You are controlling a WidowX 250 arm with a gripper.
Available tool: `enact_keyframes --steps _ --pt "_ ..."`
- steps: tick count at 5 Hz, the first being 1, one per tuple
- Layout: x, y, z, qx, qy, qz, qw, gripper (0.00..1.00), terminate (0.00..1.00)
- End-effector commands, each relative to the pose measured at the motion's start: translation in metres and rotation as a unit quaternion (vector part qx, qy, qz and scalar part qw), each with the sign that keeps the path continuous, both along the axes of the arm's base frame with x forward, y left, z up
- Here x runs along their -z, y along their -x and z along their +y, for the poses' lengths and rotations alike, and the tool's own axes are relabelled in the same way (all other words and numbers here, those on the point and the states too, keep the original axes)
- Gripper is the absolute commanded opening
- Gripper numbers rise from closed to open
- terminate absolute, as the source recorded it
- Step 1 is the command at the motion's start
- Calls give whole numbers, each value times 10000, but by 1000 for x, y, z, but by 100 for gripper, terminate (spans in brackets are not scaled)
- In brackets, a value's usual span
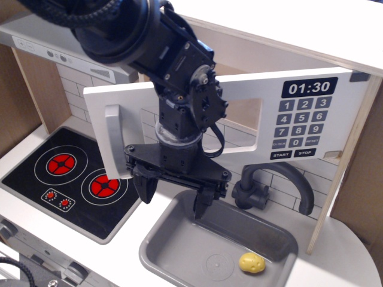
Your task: Close microwave
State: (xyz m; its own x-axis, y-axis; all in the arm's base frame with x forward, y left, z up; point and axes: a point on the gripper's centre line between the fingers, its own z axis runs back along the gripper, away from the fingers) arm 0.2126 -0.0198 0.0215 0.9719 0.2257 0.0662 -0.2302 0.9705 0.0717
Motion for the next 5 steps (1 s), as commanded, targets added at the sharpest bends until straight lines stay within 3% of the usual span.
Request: enact_keyframes --steps 1,2,4,5 --pt "0 0 0 0 0 0 10000 100 0" --pt "-1 -8 5 736 -48 -18 9973 100 0" --pt "-4 -40 13 1214 472 -593 9897 100 0" --pt "-9 -58 16 1260 549 -807 9872 100 0"
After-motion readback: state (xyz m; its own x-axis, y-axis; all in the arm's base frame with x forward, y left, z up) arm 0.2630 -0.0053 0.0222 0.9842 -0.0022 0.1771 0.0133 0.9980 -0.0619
